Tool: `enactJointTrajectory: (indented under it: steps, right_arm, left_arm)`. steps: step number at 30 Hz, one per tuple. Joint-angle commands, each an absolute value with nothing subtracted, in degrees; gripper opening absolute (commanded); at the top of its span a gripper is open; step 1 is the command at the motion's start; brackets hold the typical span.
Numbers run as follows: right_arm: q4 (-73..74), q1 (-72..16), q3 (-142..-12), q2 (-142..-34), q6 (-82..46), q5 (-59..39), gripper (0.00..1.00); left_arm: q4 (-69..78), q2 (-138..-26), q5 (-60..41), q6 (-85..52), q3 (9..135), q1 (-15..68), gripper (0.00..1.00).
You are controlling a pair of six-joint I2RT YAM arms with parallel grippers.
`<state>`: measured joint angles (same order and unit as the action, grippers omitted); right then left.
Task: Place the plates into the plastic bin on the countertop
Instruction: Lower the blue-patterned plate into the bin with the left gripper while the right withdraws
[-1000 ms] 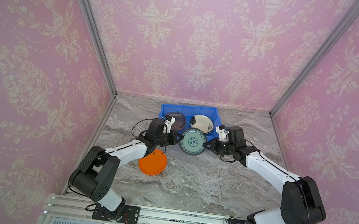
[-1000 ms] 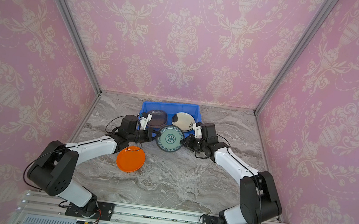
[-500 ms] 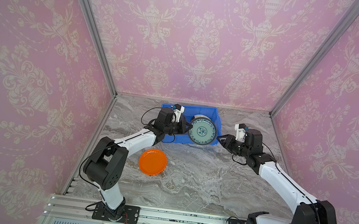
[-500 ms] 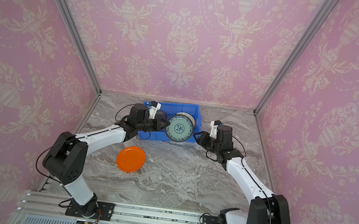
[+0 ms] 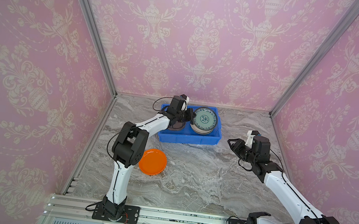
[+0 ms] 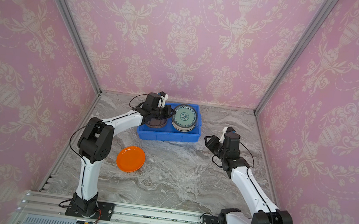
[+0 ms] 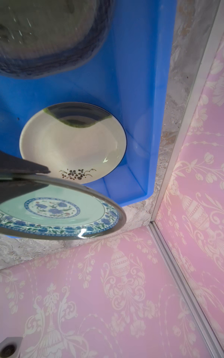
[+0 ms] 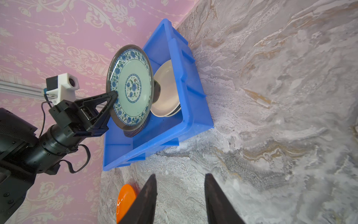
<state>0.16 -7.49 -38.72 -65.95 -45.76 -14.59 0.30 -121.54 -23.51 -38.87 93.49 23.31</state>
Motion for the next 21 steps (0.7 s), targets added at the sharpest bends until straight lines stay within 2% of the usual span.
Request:
enactJointTrajectory:
  steps: [1,9,21]
  right_arm:
    - [2.02,-7.05,-37.03,-65.19,-46.92,-13.18,0.43]
    - [8.09,-6.65,-35.82,-70.62,-49.24,-16.73,0.42]
    - [7.91,-5.81,-36.2,-72.32,-48.17,-18.41,0.42]
  left_arm:
    - [-4.67,-123.2,-18.42,-38.07,97.3,23.14,0.0]
    - [-6.26,-129.02,-17.38,-38.91,101.14,23.2,0.0]
    - [-6.95,-134.4,-18.98,-41.4,105.09,23.29,0.0]
